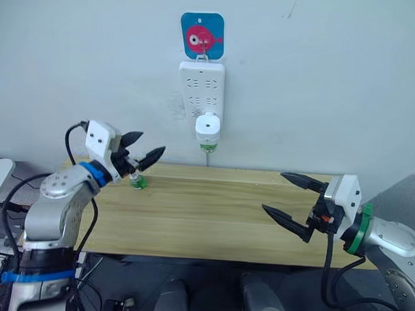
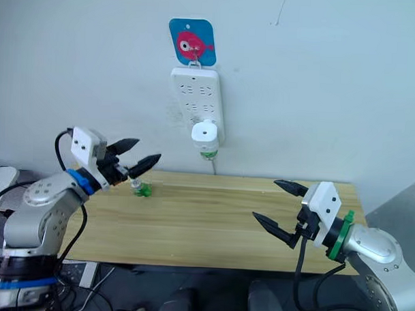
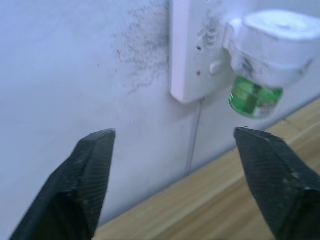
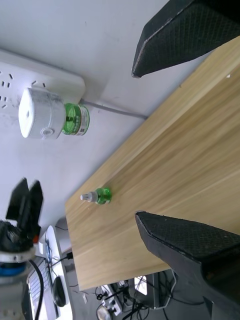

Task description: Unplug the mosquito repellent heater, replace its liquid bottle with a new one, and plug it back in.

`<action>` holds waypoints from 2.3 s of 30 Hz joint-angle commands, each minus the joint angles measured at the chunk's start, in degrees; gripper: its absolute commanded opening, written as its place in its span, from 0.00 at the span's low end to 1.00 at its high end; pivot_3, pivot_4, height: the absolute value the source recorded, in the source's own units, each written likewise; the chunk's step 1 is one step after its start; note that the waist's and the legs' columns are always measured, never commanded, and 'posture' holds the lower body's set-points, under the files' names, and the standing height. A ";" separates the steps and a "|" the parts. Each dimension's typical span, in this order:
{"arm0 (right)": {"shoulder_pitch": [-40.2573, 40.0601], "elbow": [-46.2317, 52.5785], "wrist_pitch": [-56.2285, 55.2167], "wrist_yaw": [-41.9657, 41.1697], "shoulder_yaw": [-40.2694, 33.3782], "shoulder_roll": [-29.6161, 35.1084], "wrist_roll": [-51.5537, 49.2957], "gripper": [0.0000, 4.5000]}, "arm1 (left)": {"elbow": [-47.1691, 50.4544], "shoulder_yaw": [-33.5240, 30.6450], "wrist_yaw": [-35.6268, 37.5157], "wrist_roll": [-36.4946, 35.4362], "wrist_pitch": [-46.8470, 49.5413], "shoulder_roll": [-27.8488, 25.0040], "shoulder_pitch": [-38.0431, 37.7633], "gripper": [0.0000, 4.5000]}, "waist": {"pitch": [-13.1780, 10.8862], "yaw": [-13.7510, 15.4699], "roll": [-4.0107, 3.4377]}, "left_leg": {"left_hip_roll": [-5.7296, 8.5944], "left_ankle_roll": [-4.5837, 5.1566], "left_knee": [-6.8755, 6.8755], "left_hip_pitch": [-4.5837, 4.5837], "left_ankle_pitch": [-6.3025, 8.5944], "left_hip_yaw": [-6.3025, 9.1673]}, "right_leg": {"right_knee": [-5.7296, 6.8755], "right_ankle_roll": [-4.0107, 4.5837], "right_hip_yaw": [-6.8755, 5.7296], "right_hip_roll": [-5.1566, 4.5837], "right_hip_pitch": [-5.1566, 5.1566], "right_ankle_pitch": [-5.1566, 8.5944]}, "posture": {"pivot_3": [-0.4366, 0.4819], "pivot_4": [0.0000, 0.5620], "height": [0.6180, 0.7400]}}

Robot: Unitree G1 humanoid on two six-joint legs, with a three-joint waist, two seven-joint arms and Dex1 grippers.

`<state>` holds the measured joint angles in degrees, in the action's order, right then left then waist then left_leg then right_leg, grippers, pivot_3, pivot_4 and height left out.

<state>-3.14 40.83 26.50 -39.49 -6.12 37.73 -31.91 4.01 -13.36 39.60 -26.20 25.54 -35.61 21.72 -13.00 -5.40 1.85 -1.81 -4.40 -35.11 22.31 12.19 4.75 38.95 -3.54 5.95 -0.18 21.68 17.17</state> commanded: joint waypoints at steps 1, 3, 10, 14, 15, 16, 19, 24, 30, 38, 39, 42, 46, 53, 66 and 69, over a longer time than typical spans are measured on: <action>1.56 2.51 1.29 1.40 0.47 -0.43 -1.61 1.00 | -1.11 0.78 0.54 -0.36 -0.06 0.27 3.91 0.69 | -0.26 -0.14 -0.03 | 0.00 0.00 0.00 0.13 0.00 0.03 | 0.00 -0.05 -0.03 0.00 0.11 -0.04 | 0.28 0.46 1.00; 2.61 2.92 2.26 2.27 0.84 -0.72 -2.17 1.00 | -2.87 0.63 0.45 -0.54 -0.20 0.73 6.28 0.69 | -0.39 -0.22 -0.03 | 0.00 0.00 -0.01 0.42 0.00 0.06 | 0.03 0.07 -0.06 0.00 0.38 -0.16 | 0.27 0.47 1.00; 4.77 4.39 5.02 4.30 1.93 -1.64 -3.38 1.00 | -9.91 2.89 4.54 -0.03 -1.51 1.48 12.15 0.69 | -1.27 -0.51 -0.06 | 0.00 0.00 -0.04 0.61 -0.01 0.20 | 0.04 0.17 -0.21 0.00 0.53 -0.23 | 0.25 0.49 1.00; 6.23 5.27 6.51 5.47 2.03 -1.90 -4.46 1.00 | -15.73 4.37 7.88 0.43 -2.49 1.92 16.58 0.69 | -1.61 -0.60 0.03 | 0.01 0.00 -0.06 0.64 -0.01 0.21 | 0.04 0.16 -0.22 0.00 0.54 -0.23 | 0.24 0.49 1.00; 6.52 5.42 6.82 5.72 2.04 -1.89 -4.73 1.00 | -17.09 4.62 8.35 0.81 -3.09 2.01 17.49 0.69 | -1.65 -0.68 0.04 | 0.01 0.00 -0.06 0.64 -0.01 0.20 | 0.03 0.16 -0.22 0.00 0.54 -0.23 | 0.24 0.49 1.00; 6.87 5.65 7.14 5.96 2.06 -1.90 -4.96 1.00 | -19.02 5.01 8.72 1.55 -4.18 2.18 18.83 0.69 | -1.67 -0.74 0.05 | 0.01 0.00 -0.07 0.65 -0.01 0.20 | 0.03 0.16 -0.22 0.00 0.55 -0.23 | 0.24 0.49 1.00; 7.92 6.54 8.32 7.20 2.11 -2.22 -5.86 1.00 | -23.89 5.82 9.67 3.08 -7.06 3.09 22.59 0.69 | -1.80 -0.88 0.10 | 0.01 0.00 -0.06 0.66 -0.01 0.21 | 0.02 0.16 -0.23 0.00 0.56 -0.23 | 0.23 0.49 1.00; 9.32 7.86 9.86 9.38 2.52 -2.76 -7.05 1.00 | -28.61 6.70 12.08 4.27 -10.05 4.25 26.07 0.69 | -1.86 -1.26 0.10 | 0.02 0.00 -0.06 0.69 -0.01 0.20 | 0.00 0.16 -0.23 0.00 0.59 -0.23 | 0.21 0.49 1.00; 12.64 8.27 10.70 12.49 2.81 -4.15 -6.73 1.00 | -31.70 7.29 15.05 4.84 -11.47 4.99 28.53 0.69 | -1.94 -1.50 0.10 | 0.02 -0.01 -0.07 0.70 -0.02 0.21 | 0.02 0.11 -0.22 -0.01 0.59 -0.21 | 0.20 0.48 1.00; 13.98 8.58 11.63 13.42 3.32 -4.50 -6.89 1.00 | -29.76 8.28 20.05 3.60 -8.78 4.81 29.79 0.69 | -1.95 -2.10 0.10 | 0.02 0.00 -0.05 0.75 -0.01 0.25 | 0.00 0.13 -0.27 -0.01 0.63 -0.23 | 0.20 0.48 1.00; 13.89 8.60 11.64 13.45 3.35 -4.47 -6.90 1.00 | -29.09 8.24 20.52 3.36 -8.22 4.68 29.70 0.69 | -1.96 -2.26 0.10 | 0.02 0.00 -0.05 0.75 -0.01 0.25 | 0.00 0.13 -0.26 -0.01 0.63 -0.23 | 0.20 0.48 1.00; 13.27 8.67 11.55 13.16 3.39 -4.21 -6.84 1.00 | -26.44 7.96 22.38 2.11 -5.47 3.95 29.05 0.69 | -1.99 -2.63 0.10 | 0.02 0.00 -0.05 0.78 -0.01 0.26 | 0.00 0.12 -0.27 -0.01 0.64 -0.22 | 0.20 0.48 1.00; 13.02 8.64 11.47 13.28 3.66 -4.28 -6.49 1.00 | -22.88 7.73 24.05 0.58 -1.59 2.67 27.80 0.51 | -2.02 -2.75 0.07 | 0.02 0.00 -0.03 0.77 -0.01 0.26 | 0.00 0.09 -0.27 -0.01 0.65 -0.21 | 0.21 0.47 1.00; 18.67 8.21 17.98 24.57 8.94 -7.26 0.34 1.00 | -22.21 8.30 22.77 1.74 -2.11 2.98 27.48 0.29 | -2.02 -2.69 0.08 | 0.02 -0.01 -0.03 0.77 -0.01 0.27 | 0.00 -0.07 -0.27 -0.02 0.65 -0.11 | 0.22 0.47 1.00; 31.56 4.37 30.80 37.52 17.17 -20.48 6.77 1.00 | -22.62 8.60 21.57 2.26 -3.26 4.04 27.12 0.29 | -2.06 -2.70 0.03 | 0.04 -0.01 -0.07 1.13 -0.02 0.44 | 0.03 0.16 -0.39 -0.03 0.97 -0.25 | 0.19 0.48 1.00; 34.39 1.04 29.86 39.18 19.17 -23.23 10.09 1.00 | -22.50 8.70 21.49 2.25 -3.37 4.51 27.06 0.29 | -2.05 -2.70 0.03 | 0.07 -0.02 -0.16 1.30 -0.03 0.50 | 0.03 0.14 -0.43 -0.06 1.06 -0.26 | 0.19 0.47 1.00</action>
<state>29.74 41.87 57.51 -1.47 12.55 15.53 -23.73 -20.06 -5.00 61.62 -24.16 22.79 -31.55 48.82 -15.05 -8.10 1.88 -1.73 -4.42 -35.29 23.67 12.17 5.28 38.98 -3.41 5.50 -0.25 22.80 16.90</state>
